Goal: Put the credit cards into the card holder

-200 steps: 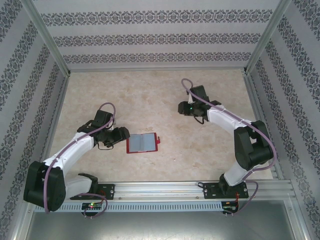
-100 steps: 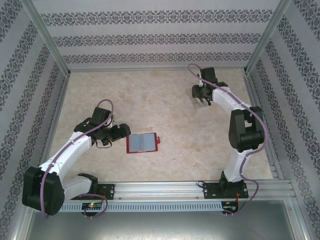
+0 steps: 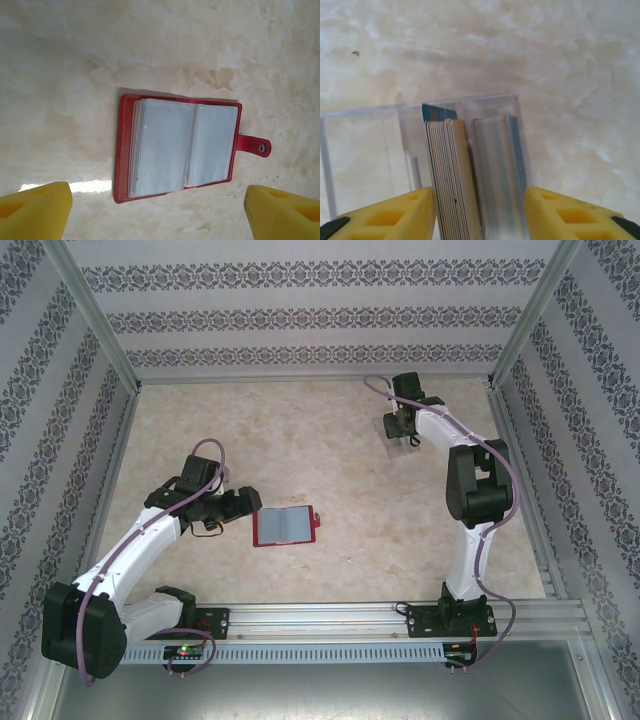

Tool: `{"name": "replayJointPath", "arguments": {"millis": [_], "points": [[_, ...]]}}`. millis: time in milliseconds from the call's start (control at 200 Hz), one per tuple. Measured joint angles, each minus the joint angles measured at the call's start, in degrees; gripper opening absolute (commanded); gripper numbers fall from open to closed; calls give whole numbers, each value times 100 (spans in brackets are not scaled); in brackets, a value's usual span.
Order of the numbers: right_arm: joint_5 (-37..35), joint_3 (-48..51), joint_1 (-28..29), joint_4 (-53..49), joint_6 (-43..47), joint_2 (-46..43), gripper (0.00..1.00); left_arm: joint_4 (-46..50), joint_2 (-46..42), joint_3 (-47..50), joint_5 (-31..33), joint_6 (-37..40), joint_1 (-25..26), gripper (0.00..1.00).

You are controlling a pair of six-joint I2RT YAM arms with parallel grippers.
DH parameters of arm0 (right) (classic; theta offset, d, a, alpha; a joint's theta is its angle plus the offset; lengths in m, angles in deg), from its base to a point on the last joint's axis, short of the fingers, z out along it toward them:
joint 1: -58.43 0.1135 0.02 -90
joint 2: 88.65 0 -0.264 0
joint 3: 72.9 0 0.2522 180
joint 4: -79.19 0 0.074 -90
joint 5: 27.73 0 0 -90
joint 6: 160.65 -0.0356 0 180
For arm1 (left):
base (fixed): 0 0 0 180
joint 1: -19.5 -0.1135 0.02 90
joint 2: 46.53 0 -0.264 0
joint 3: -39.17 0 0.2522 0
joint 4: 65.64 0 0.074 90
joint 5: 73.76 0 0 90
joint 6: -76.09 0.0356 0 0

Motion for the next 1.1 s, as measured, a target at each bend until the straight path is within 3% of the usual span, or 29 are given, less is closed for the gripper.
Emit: {"name": "replayJointPath", "arguments": {"millis": [295, 430, 660, 889, 1099], "points": [[-811, -52, 46, -70, 245, 37, 45, -13, -24, 72, 2, -4, 4, 90], [-1091, -52, 48, -74, 317, 37, 33, -15, -24, 76, 13, -4, 4, 90], [-1368, -52, 48, -72, 389, 37, 25, -22, -20, 175, 0, 0, 4, 90], [-1467, -48, 48, -72, 402, 35, 1, -42, -9, 286, -2, -2, 7, 90], [-1508, -44, 48, -90, 367, 33, 0, -59, -7, 374, -2, -2, 7, 90]]}}
